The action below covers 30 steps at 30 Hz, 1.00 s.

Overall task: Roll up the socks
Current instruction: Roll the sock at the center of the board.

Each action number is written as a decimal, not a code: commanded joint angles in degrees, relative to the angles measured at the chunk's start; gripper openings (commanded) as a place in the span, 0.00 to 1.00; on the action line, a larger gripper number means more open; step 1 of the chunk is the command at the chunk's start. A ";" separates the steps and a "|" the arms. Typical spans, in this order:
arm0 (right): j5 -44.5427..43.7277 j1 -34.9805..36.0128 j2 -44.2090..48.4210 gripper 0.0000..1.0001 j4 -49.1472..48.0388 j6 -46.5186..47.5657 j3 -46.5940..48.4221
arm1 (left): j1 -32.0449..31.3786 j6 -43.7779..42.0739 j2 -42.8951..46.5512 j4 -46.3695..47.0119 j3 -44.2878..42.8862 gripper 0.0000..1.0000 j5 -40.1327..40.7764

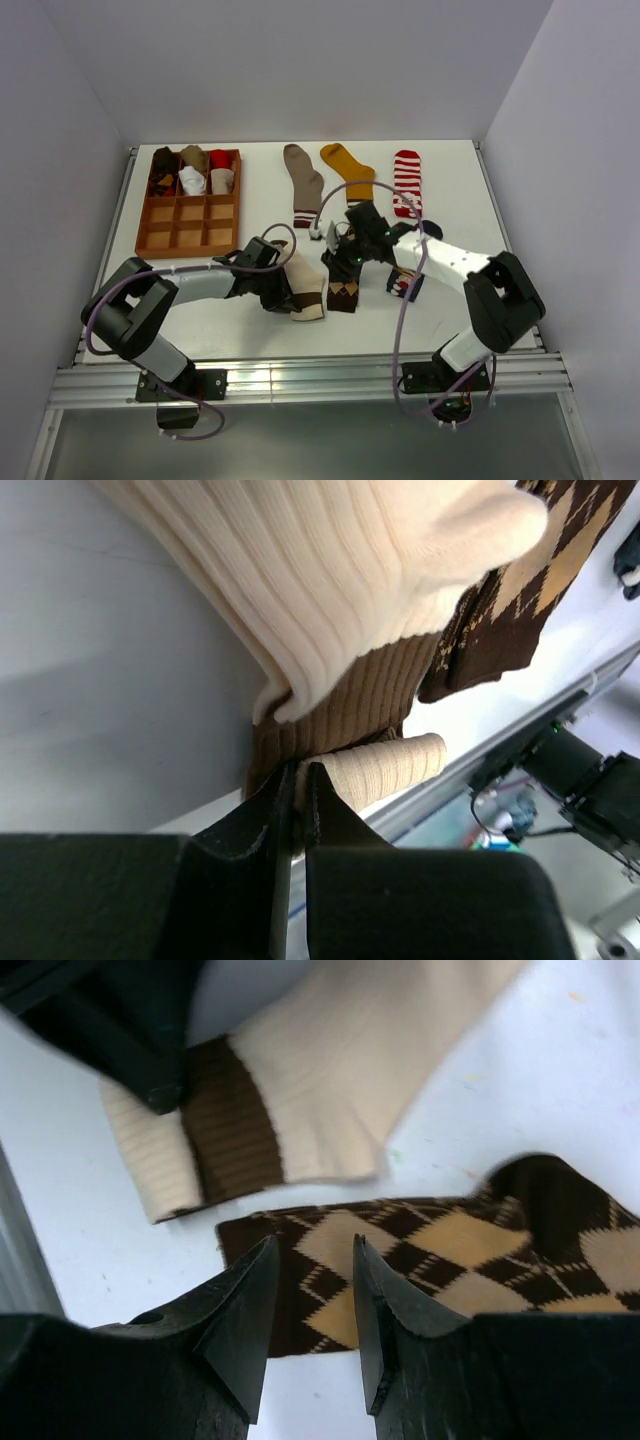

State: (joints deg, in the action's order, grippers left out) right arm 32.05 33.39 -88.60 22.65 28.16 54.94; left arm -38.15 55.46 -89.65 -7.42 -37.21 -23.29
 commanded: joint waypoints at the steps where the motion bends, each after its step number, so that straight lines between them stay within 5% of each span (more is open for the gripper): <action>1: -10.75 8.60 6.41 0.43 -8.31 5.84 -6.67 | -0.43 -1.85 -6.14 -12.18 1.27 0.00 1.32; 13: -17.63 23.29 13.28 0.46 -15.53 13.93 -16.70 | 0.80 -3.69 -10.72 -14.29 -2.95 0.00 -0.18; 21: -24.58 32.34 10.11 0.50 -20.10 14.99 -18.55 | 1.94 -4.84 -10.90 -15.78 -4.36 0.00 0.17; 30: -29.32 34.11 3.62 0.48 -22.04 15.08 -16.79 | 2.55 -5.63 -11.08 -14.99 -4.19 0.00 -0.62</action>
State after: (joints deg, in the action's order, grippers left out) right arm 5.93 67.00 -82.96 3.18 42.92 36.51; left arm -35.94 54.13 -97.76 -14.44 -44.12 -32.51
